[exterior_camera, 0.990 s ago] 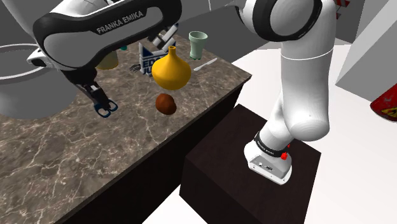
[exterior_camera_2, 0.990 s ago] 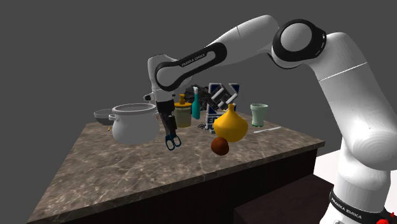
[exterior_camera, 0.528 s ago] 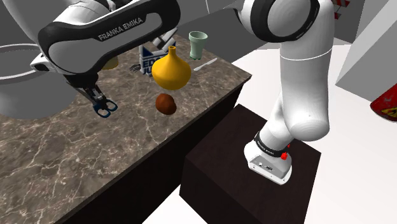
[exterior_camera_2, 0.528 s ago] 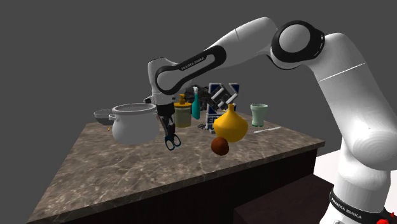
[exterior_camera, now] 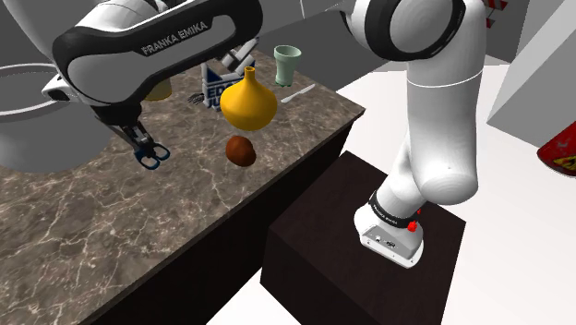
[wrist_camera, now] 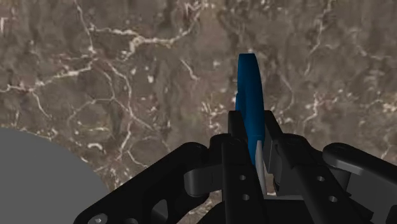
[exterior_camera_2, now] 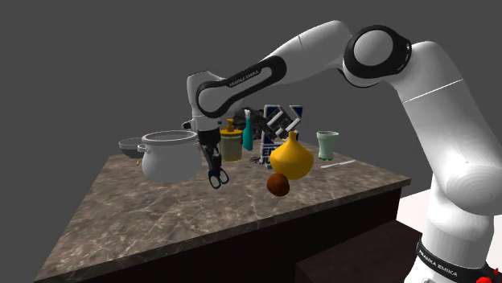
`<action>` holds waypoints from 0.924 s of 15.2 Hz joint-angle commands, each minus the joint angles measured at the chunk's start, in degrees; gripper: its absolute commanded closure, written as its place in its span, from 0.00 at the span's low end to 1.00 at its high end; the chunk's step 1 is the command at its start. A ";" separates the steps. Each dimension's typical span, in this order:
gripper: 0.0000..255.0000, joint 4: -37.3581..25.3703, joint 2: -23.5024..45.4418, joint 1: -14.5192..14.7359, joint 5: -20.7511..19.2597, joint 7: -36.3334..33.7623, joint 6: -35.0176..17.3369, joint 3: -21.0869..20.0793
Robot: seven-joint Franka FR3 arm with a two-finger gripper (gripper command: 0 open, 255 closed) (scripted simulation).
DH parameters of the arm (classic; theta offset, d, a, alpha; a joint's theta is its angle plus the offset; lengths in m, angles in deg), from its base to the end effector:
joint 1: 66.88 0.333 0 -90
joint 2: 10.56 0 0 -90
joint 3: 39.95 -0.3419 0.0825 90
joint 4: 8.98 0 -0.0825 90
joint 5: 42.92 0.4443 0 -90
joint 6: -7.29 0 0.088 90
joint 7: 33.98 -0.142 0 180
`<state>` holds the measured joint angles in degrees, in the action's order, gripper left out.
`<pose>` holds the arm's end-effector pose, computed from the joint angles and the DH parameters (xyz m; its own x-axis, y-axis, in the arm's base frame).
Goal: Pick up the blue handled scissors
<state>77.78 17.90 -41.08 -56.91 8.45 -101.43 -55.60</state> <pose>0.5910 0.4548 0.3397 0.0427 0.9901 -0.1337 0.9991 -0.0425 0.0048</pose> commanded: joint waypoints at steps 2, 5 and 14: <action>1.00 -1.41 -0.54 0.01 0.25 0.36 1.90 -0.11; 1.00 -2.89 -1.10 0.06 0.50 0.68 3.90 -0.22; 1.00 -7.77 -2.04 0.33 0.98 1.52 9.61 -0.44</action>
<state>70.18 16.00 -40.74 -55.98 9.90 -92.14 -56.02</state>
